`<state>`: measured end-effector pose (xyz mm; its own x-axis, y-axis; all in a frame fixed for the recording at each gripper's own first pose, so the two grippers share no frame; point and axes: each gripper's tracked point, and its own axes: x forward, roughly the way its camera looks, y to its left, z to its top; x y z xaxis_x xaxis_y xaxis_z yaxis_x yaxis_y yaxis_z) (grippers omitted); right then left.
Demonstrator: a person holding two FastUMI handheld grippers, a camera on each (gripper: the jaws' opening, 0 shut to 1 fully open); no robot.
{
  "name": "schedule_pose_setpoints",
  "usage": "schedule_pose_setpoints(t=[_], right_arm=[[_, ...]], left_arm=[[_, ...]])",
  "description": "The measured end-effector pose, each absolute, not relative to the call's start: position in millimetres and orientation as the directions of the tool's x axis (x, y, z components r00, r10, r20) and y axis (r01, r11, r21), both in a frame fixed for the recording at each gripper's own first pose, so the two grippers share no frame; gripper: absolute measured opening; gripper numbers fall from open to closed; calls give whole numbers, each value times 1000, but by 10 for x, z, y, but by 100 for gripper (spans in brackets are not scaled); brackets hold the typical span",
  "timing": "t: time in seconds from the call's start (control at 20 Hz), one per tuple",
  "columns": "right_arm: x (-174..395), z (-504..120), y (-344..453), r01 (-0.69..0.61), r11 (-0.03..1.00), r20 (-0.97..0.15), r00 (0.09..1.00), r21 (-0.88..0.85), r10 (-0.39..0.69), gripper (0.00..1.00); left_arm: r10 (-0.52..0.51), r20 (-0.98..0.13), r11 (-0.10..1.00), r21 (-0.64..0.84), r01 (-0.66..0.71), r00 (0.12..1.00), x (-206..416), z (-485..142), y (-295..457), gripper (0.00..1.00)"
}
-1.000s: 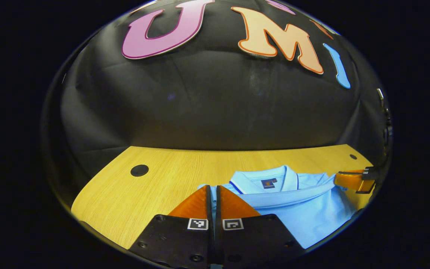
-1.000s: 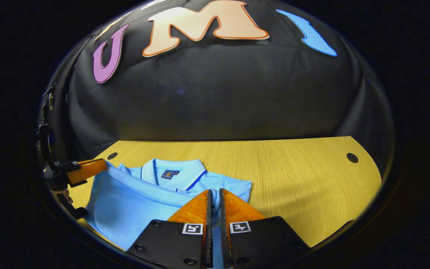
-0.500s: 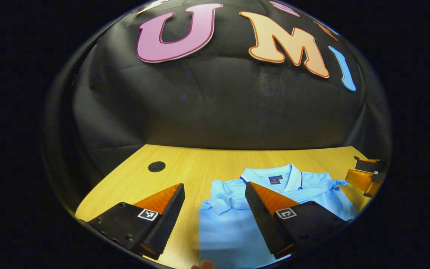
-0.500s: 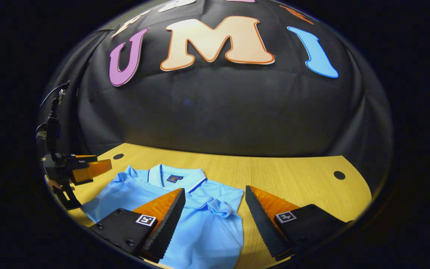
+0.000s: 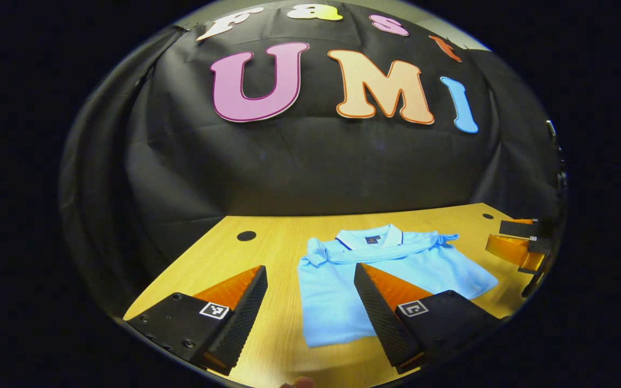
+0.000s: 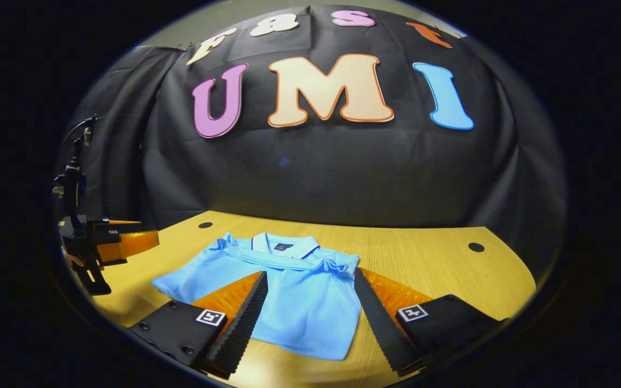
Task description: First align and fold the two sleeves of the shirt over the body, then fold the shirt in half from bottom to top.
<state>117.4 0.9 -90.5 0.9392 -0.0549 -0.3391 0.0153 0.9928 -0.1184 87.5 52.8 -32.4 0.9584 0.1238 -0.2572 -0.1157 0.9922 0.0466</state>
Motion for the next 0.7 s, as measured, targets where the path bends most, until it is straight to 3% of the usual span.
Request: schedule_pose_setpoints(t=[0.35, 0.7], right_arm=[[486, -823, 378, -48, 994, -285, 958, -94, 19, 100], [220, -867, 281, -19, 996, -262, 965, -82, -3, 100]], left_arm=[[118, -204, 993, -5, -121, 972, 184, -354, 475, 97], [111, -205, 993, -16, -116, 973, -13, -474, 438, 97]])
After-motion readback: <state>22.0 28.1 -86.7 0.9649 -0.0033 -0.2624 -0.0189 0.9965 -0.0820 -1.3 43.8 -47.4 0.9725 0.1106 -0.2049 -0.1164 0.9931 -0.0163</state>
